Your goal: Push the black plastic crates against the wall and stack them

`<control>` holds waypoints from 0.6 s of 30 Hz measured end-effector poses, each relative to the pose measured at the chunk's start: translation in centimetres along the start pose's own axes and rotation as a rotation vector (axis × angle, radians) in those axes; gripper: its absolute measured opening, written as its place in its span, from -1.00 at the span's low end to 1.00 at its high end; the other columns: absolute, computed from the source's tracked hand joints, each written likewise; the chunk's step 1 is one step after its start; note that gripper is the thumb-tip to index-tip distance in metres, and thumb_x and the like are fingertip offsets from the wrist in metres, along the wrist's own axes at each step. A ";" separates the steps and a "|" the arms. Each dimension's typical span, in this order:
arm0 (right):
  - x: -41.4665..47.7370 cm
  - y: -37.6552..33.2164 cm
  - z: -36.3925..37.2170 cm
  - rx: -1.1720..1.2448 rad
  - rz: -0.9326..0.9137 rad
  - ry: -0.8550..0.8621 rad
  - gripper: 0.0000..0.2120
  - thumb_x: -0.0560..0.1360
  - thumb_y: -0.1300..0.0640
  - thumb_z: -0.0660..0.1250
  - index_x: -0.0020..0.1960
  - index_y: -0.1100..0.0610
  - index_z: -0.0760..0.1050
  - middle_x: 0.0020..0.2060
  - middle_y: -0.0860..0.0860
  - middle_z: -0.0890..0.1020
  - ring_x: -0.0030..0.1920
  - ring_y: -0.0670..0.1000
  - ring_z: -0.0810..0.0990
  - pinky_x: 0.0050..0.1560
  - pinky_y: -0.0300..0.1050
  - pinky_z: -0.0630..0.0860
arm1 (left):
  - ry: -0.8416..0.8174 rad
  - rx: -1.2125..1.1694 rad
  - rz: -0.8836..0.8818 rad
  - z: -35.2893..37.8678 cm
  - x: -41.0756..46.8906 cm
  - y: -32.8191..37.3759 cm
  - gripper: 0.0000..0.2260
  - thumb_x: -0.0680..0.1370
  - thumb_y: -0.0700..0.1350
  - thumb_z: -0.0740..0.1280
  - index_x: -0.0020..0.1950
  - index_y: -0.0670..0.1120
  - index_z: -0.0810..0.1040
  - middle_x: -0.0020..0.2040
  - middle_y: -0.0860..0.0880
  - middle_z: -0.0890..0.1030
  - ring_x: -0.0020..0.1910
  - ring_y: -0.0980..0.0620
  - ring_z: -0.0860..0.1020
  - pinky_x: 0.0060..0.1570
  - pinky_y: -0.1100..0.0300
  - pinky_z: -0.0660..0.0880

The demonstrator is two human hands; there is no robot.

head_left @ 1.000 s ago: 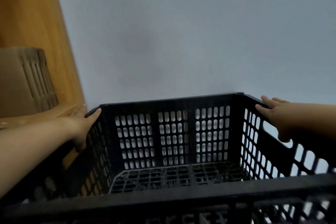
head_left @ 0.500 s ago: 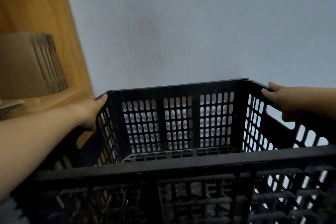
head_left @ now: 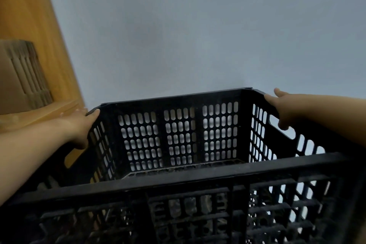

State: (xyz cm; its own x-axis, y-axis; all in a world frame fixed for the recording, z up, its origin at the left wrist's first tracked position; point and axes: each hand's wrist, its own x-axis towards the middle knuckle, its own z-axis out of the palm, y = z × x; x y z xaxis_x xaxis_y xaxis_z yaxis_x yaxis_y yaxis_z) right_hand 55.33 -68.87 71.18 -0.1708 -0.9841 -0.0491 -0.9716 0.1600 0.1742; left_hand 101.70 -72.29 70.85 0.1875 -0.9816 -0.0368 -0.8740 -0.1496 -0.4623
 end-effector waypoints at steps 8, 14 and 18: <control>-0.5 0.5 0.7 -0.042 -0.040 0.015 -0.09 0.43 0.24 0.33 0.51 0.13 -0.25 0.53 0.11 -0.16 0.44 0.17 0.25 0.34 -0.04 0.35 | -0.056 -0.111 0.015 0.2 -2.7 -0.1 -0.06 0.43 -0.17 0.37 0.49 -0.06 -0.32 0.53 -0.19 -0.23 0.51 -0.12 0.07 0.43 0.12 0.19; 1.4 -0.3 0.8 -0.108 -0.063 0.070 -0.20 0.47 0.23 0.25 0.49 0.29 -0.21 0.51 0.19 -0.10 0.50 0.15 0.06 0.47 -0.02 0.18 | -0.032 -0.148 0.080 0.3 -2.4 -0.4 -0.16 0.47 -0.20 0.32 0.49 -0.11 -0.26 0.54 -0.18 -0.20 0.53 -0.12 -0.14 0.47 0.15 -0.06; 1.4 -0.9 0.5 -0.128 -0.027 0.050 -0.15 0.45 0.25 0.30 0.48 0.33 -0.24 0.49 0.23 -0.06 0.49 0.18 0.11 0.43 -0.01 0.24 | -0.031 -0.208 0.128 0.0 -1.6 -1.0 -0.16 0.45 -0.25 0.32 0.50 -0.10 -0.22 0.54 -0.14 -0.19 0.52 -0.09 -0.17 0.46 0.15 -0.09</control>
State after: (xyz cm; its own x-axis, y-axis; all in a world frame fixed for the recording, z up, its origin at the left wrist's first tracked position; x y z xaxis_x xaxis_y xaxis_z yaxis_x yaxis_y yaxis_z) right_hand 55.90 -70.35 70.43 -0.1336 -0.9910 -0.0068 -0.9463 0.1256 0.2981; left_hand 102.24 -70.60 71.39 0.0798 -0.9905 -0.1124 -0.9645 -0.0483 -0.2595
